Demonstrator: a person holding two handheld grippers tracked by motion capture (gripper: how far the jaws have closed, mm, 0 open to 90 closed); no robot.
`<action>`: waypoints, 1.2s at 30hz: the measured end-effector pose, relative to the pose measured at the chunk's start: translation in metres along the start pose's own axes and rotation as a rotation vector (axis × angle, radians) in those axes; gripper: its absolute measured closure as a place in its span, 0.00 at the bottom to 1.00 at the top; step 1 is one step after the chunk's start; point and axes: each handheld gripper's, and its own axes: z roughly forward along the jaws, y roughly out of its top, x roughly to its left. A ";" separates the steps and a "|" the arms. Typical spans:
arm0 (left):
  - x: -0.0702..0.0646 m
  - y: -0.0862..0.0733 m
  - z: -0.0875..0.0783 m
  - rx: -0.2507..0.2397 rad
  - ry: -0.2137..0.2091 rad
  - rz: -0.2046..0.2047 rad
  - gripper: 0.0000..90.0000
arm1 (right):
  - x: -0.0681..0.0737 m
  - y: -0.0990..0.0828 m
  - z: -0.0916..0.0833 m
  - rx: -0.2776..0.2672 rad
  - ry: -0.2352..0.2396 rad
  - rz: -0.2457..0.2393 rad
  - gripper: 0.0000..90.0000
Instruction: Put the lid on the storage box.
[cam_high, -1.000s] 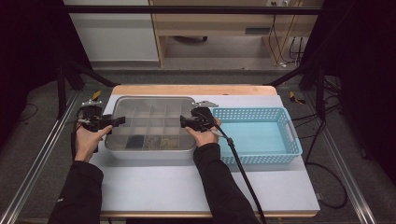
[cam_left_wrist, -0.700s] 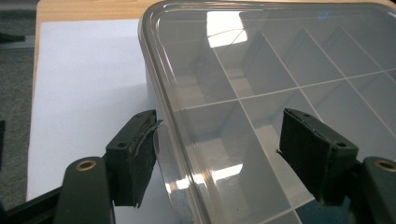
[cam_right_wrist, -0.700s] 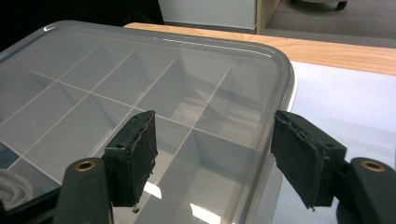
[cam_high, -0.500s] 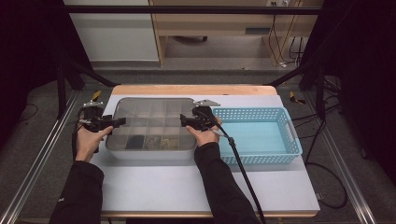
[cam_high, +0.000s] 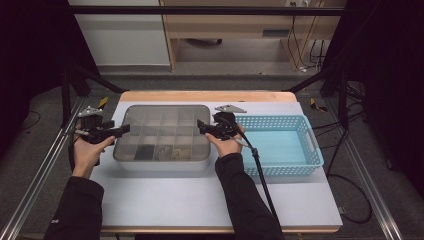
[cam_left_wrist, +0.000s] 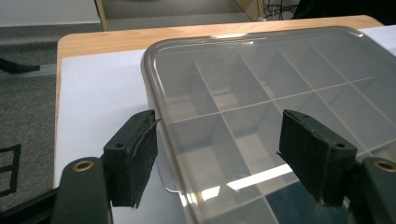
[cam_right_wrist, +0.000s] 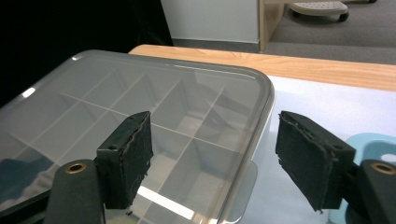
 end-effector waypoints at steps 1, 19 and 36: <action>-0.003 0.000 -0.003 -0.007 -0.006 0.003 0.30 | 0.000 0.001 -0.003 -0.007 0.007 0.002 0.30; -0.052 -0.044 -0.036 -0.111 -0.157 -0.001 0.60 | -0.037 -0.025 -0.081 -0.032 0.078 -0.026 0.32; -0.076 -0.088 -0.071 -0.130 -0.190 0.028 0.73 | -0.087 -0.082 -0.168 -0.102 0.053 -0.083 0.58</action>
